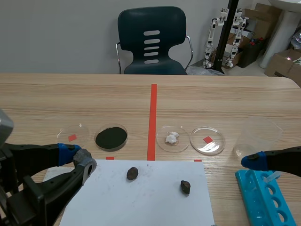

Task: Rub the mineral on the streak plate

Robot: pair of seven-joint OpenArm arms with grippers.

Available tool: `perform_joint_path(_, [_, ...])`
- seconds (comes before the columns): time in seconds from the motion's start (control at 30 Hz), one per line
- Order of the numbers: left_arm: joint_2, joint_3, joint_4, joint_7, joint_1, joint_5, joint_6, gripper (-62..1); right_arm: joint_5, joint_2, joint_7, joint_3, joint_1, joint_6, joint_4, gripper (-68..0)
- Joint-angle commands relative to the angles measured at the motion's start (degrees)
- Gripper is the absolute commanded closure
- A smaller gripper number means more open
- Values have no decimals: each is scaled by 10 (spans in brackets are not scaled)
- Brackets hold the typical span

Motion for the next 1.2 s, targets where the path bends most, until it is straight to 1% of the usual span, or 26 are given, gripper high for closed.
perform_joint_path(0.0, [1, 4, 9, -8, 0, -4, -1, -141, 6, 7, 7, 1, 0, 0, 2, -679])
perform_joint_path(0.77, [1, 4, 9, -8, 0, -4, -1, -141, 6, 7, 7, 1, 0, 0, 2, -679])
perform_joint_path(0.87, [2, 4, 9, 3, 0, -4, -1, -141, 6, 7, 7, 1, 0, 0, 2, -679])
perform_joint_path(0.93, [5, 5, 9, 25, -3, -4, 4, -141, 6, 7, 7, 1, 1, 0, 2, -679])
perform_joint_path(1.0, [9, 5, 8, 62, -11, -12, 17, -141, 6, 7, 7, 1, 1, 0, 2, -679])
perform_joint_path(1.1, [19, 6, 3, 140, -33, -24, 37, -141, 7, 7, 7, 1, 1, 0, 2, -679])
perform_joint_path(1.17, [28, 6, -7, 193, -52, -24, 45, -141, 6, 7, 6, 1, 1, 0, 2, -679])
